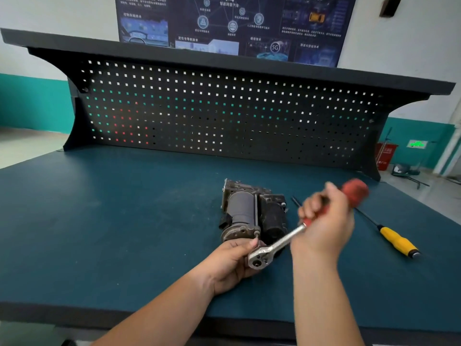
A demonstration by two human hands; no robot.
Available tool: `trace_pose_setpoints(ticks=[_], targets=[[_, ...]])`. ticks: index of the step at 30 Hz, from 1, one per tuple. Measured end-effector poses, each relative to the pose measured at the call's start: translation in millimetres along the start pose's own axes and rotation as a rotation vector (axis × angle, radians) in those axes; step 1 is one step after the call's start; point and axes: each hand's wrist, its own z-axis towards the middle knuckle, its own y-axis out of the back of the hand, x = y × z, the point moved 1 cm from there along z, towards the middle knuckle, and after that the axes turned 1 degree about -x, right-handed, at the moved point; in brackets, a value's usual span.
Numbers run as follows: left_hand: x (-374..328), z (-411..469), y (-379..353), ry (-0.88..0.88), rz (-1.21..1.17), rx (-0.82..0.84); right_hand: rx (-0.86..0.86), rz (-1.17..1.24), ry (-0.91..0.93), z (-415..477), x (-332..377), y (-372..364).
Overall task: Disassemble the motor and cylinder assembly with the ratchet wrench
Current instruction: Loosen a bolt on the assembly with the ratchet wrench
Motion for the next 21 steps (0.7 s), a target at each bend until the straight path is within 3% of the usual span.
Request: trace_pose_setpoints(ticks=[6,10,15,21], targets=[[-1.2,-3.3,-1.7,-0.008,0.033,-0.021,-0.467,0.33,-0.237,2.2,-11.7,70.4],[-0.7,-3.1,-0.3,-0.001,0.03,-0.017,-0.539,0.334,-0.258,-0.3,-20.8,79.8],[0.4,-1.1,0.5,0.024,0.029,-0.019,-0.315,0.128,-0.064,8.7,-3.0,39.0],[0.1,0.8,1.6,0.068,0.039,-0.009,0.235,-0.294,0.136,-12.7,-13.1,-32.1]])
